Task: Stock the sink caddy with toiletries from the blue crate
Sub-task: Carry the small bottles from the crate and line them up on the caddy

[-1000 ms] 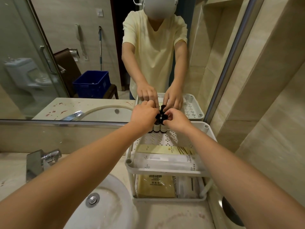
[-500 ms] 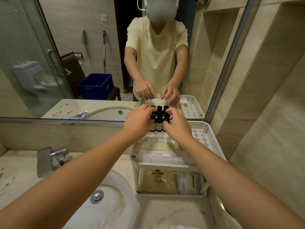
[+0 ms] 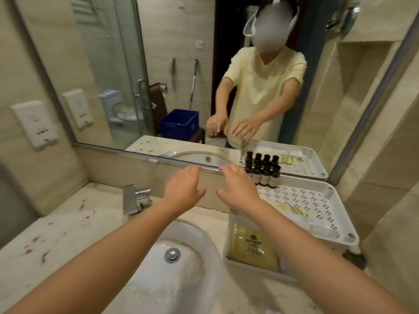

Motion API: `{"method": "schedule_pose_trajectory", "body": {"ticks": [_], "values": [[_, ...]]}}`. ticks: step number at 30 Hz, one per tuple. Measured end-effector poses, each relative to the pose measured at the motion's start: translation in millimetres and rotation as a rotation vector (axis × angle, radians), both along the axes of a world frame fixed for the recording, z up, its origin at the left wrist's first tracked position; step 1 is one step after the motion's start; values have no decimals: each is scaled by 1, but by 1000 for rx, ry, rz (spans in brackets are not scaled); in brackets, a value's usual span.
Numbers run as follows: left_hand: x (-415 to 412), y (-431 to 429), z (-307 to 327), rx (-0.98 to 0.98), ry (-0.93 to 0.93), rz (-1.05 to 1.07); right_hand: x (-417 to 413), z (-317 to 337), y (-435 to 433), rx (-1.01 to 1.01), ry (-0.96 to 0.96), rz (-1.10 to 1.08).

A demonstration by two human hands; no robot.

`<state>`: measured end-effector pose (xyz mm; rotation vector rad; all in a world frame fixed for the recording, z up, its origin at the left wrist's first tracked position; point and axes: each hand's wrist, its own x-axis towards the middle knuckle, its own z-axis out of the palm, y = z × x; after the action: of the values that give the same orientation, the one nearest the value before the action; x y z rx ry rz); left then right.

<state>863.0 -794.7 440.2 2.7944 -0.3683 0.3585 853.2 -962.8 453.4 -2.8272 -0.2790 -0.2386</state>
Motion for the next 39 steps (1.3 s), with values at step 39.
{"method": "schedule_pose_trajectory", "body": {"ticks": [39], "values": [[-539, 454, -54, 86, 320, 1059, -387, -61, 534, -116, 191, 1095]]}}
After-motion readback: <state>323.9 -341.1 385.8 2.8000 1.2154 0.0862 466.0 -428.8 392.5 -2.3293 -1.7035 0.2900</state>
